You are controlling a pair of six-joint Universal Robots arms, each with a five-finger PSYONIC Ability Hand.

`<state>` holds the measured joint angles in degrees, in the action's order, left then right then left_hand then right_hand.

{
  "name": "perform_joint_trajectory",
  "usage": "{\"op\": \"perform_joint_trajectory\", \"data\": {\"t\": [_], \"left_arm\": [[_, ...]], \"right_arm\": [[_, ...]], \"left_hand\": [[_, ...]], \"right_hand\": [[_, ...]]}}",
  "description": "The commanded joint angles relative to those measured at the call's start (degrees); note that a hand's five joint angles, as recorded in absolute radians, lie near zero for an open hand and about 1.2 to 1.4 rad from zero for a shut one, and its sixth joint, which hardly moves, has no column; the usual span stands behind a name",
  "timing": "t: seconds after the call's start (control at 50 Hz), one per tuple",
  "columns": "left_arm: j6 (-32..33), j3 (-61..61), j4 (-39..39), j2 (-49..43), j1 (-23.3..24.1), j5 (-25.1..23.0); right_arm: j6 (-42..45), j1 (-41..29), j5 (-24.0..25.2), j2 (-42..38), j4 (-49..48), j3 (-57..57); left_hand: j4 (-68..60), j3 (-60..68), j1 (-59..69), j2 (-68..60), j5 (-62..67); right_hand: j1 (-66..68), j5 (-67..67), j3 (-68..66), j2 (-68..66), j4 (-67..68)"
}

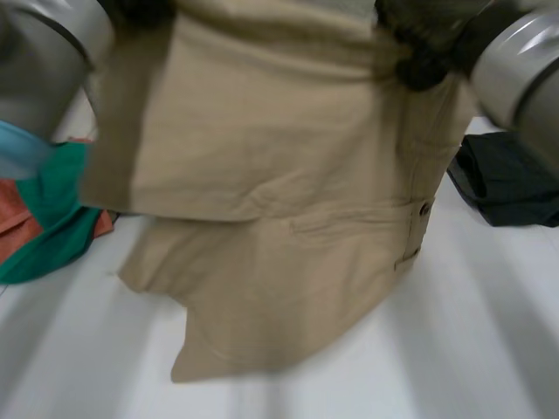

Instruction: Fold the laundry.

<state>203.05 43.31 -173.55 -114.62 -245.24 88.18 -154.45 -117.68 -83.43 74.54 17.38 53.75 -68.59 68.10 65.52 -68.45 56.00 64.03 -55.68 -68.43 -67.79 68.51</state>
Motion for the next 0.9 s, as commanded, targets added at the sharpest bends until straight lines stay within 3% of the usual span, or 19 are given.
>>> {"op": "perform_joint_trajectory", "data": {"t": [0.02,0.1,0.14,0.18,0.2,0.22,0.26,0.4,0.48,0.64,0.74,0.84,0.9], "left_arm": [[7.3,-16.1,-2.8,-21.9,-1.4,4.7],[11.7,-30.6,-5.7,-32.0,-1.7,7.4],[11.4,-33.9,-8.8,-34.5,-2.3,7.3],[10.7,-32.7,-11.4,-34.5,-2.0,7.2],[10.4,-30.5,-13.5,-33.9,-1.5,7.4],[10.4,-29.3,-14.3,-33.3,-1.2,7.4],[10.4,-27.0,-15.3,-31.7,-0.3,7.5],[8.4,-13.4,-13.0,-24.7,1.6,7.9],[3.8,0.0,-8.2,-17.0,1.8,8.1],[-1.5,27.6,-4.7,-2.2,4.5,7.7],[-1.9,43.2,-4.6,6.3,7.7,7.6],[-2.1,57.3,-4.6,14.3,13.2,7.3],[-2.3,61.1,-4.7,16.1,15.8,7.4]], "right_arm": [[-1.2,-0.3,-4.5,-12.6,-18.1,-0.3],[-0.5,-0.4,-7.4,-20.3,-36.1,-0.3],[-0.1,-0.4,-7.2,-24.3,-45.4,-0.2],[0.6,-0.5,-6.7,-26.3,-48.9,0.0],[1.4,-0.5,-7.0,-27.6,-49.8,0.0],[1.5,-0.4,-7.4,-27.9,-49.6,-0.1],[1.6,-0.6,-7.5,-27.6,-48.6,0.2],[1.6,-0.2,-6.8,-21.0,-35.0,5.3],[1.7,0.3,-4.1,-13.4,-22.5,10.2],[1.8,2.3,-1.5,-9.9,-6.1,17.3],[1.9,5.0,-0.8,-9.1,-2.0,23.6],[1.9,5.4,1.8,-8.9,-5.1,29.3],[1.8,6.1,4.5,-9.5,-8.6,31.5]], "left_hand": [[-11.4,11.9,14.5,-11.5,14.0],[-11.4,11.9,14.5,-11.5,14.0],[-11.4,11.9,14.5,-11.5,14.0],[31.4,-30.9,-28.3,31.2,-28.8],[58.6,-58.1,-55.5,58.5,-56.0],[51.1,-50.6,-48.0,50.9,-48.5],[58.6,-58.1,-55.5,58.5,-56.0],[58.6,-58.1,-55.5,58.5,-56.0],[58.4,-57.9,-55.3,58.2,-55.8],[53.7,-53.2,-50.6,53.5,-51.1],[46.5,-46.0,-43.4,46.3,-43.9],[31.5,-31.0,-28.4,31.4,-28.9],[29.1,-28.6,-26.0,29.0,-26.5]], "right_hand": [[16.0,-14.3,-11.6,-12.2,11.5],[16.0,-14.3,-11.6,-12.2,11.5],[-14.6,16.2,19.0,18.3,-19.0],[-54.0,55.7,58.4,57.8,-58.5],[-54.0,55.7,58.4,57.8,-58.5],[-54.0,55.7,58.4,57.8,-58.5],[-54.0,55.7,58.4,57.8,-58.5],[-54.0,55.7,58.4,57.8,-58.5],[-54.0,55.7,58.4,57.8,-58.5],[-54.0,55.7,58.4,57.8,-58.5],[-54.0,55.7,58.4,57.8,-58.5],[-45.9,47.5,50.3,49.6,-50.4],[-43.0,44.7,47.4,46.8,-47.5]]}}
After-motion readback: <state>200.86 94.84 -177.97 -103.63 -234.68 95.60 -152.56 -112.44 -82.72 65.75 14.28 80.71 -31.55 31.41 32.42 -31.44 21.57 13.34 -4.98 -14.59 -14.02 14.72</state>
